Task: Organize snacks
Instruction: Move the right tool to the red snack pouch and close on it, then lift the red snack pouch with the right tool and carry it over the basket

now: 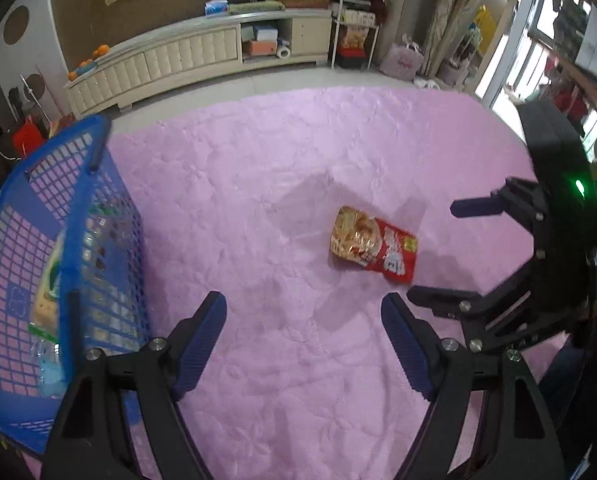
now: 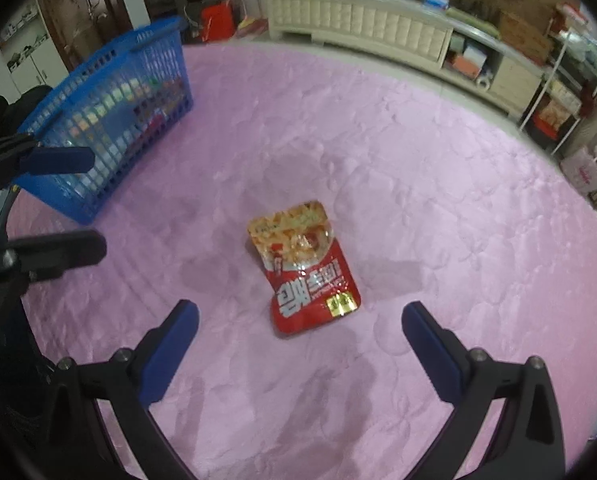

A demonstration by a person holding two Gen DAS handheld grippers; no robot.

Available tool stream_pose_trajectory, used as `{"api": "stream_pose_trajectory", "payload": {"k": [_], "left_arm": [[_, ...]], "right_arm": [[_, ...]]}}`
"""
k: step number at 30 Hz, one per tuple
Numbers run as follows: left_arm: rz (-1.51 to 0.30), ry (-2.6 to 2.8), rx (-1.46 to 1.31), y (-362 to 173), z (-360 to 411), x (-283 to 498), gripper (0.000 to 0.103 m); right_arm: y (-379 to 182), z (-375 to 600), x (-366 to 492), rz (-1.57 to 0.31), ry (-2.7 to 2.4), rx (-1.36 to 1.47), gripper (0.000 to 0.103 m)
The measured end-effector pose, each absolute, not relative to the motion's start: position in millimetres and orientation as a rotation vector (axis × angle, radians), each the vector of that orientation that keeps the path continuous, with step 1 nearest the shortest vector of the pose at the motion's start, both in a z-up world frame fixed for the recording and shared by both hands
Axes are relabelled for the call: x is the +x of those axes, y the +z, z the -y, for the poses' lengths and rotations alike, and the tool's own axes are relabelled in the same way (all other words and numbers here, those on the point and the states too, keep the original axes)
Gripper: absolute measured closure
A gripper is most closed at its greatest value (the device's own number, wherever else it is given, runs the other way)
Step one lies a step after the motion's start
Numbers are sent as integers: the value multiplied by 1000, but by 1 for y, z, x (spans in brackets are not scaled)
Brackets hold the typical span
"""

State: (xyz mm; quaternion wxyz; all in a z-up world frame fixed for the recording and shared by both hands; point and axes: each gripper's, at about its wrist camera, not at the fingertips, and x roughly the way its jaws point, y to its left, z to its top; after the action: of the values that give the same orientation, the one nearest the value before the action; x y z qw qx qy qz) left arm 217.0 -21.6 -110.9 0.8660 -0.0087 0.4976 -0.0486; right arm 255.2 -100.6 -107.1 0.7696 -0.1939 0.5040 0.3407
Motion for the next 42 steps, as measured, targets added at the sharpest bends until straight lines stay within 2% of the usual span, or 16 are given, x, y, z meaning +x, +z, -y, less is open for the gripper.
{"api": "stream_pose_trajectory", "payload": {"k": [11, 14, 15, 16, 21, 23, 27, 30, 34, 42], "left_arm": [[-1129, -94, -11, -149, 18, 240, 25], [-1146, -94, -6, -154, 16, 242, 25], [-1151, -91, -6, -156, 16, 243, 25], [-1154, -88, -10, -158, 15, 244, 25], [-1161, -76, -46, -162, 12, 245, 25], [-1161, -75, -56, -163, 12, 242, 25], [-1159, -88, -49, -162, 15, 234, 25], [-1147, -78, -17, -160, 19, 232, 25], [-1123, -90, -36, -148, 23, 224, 25], [-1032, -70, -39, -107, 15, 203, 25]], "right_arm": [[-149, 83, 283, -1087, 820, -498, 9], [-147, 79, 281, -1048, 829, -532, 24], [-144, 80, 281, -1036, 836, -516, 39], [-142, 81, 281, -1028, 831, -507, 47], [-141, 91, 273, -1041, 869, -475, 54], [-140, 89, 267, -1042, 877, -483, 66], [-138, 87, 262, -1090, 859, -489, 71], [-134, 88, 257, -1081, 852, -479, 81], [-125, 94, 253, -1058, 812, -470, 86], [-71, 89, 230, -975, 806, -451, 87]]}}
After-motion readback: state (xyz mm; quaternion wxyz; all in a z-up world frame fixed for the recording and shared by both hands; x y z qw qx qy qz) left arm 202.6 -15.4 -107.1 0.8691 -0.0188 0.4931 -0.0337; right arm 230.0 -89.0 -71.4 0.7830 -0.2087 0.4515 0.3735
